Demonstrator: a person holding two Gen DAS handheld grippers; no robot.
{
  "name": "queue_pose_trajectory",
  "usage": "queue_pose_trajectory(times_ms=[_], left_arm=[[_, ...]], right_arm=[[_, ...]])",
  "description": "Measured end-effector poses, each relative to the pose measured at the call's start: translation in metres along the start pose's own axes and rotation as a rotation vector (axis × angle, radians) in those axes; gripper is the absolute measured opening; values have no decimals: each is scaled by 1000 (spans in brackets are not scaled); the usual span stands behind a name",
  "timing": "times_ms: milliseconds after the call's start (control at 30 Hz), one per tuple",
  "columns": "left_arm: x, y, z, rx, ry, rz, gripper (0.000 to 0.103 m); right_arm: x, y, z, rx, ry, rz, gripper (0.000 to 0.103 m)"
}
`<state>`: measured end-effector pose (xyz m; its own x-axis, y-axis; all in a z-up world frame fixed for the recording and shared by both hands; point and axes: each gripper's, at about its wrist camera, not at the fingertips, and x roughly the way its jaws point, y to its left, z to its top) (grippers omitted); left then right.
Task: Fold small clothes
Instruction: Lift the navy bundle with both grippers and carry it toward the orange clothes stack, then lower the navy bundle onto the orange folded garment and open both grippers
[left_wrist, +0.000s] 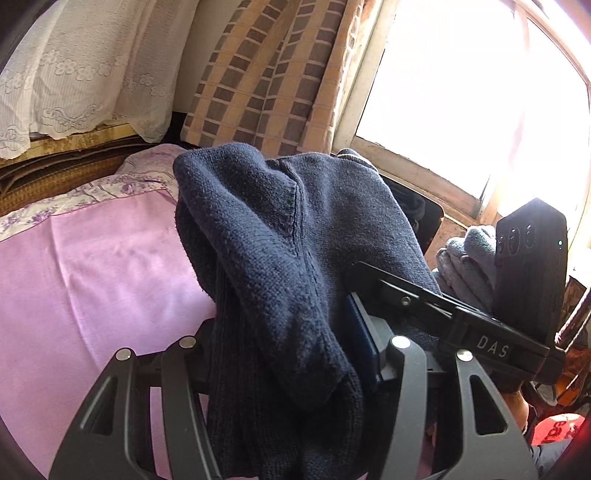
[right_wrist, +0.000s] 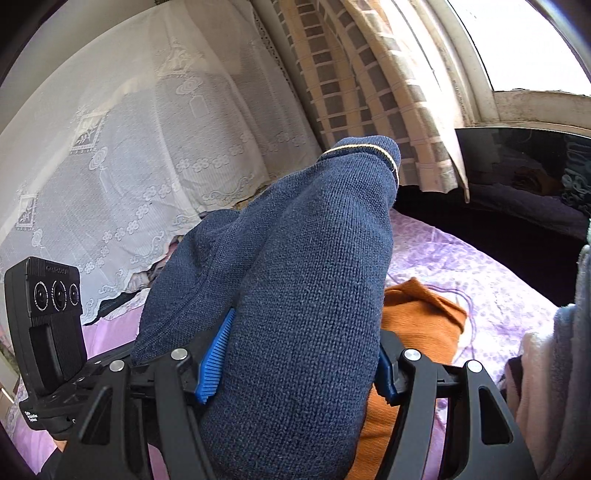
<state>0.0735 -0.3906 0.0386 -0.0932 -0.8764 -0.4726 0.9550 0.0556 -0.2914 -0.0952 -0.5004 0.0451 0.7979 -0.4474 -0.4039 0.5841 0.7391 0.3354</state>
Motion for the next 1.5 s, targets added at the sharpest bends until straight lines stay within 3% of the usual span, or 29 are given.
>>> queue_pose_trajectory(times_ms=[167, 267, 333, 400, 533, 600, 700, 833, 967, 1200, 1500], left_arm=[[33, 3, -8, -1, 54, -2, 53], [47, 15, -16, -31, 80, 23, 53], [50, 24, -22, -59, 82, 35, 59], [49, 33, -23, -86, 75, 48, 74], [46, 40, -25, -108, 68, 97, 86], [43, 39, -26, -110, 58, 129, 93], [41, 32, -23, -56, 43, 190, 93], [34, 19, -23, 11, 19, 266, 93], [26, 19, -23, -1, 5, 307, 94], [21, 17, -26, 10, 7, 371, 96], [23, 10, -33, 68, 1, 464, 99]], right_arm=[[10, -14, -9, 0, 35, -176, 68], [30, -25, -16, 21, 103, -206, 69], [35, -26, -17, 14, 107, -219, 71], [33, -24, -18, 1, 90, -232, 77], [31, -21, -18, -20, 76, -263, 82], [23, -15, -15, -43, 22, -282, 83], [8, -6, -12, -83, -57, -256, 94], [0, 4, -11, -126, -105, -269, 95], [-11, 14, -12, -180, -158, -268, 96], [13, 8, -16, -194, -73, -383, 96], [32, 1, -23, -185, 7, -403, 99]])
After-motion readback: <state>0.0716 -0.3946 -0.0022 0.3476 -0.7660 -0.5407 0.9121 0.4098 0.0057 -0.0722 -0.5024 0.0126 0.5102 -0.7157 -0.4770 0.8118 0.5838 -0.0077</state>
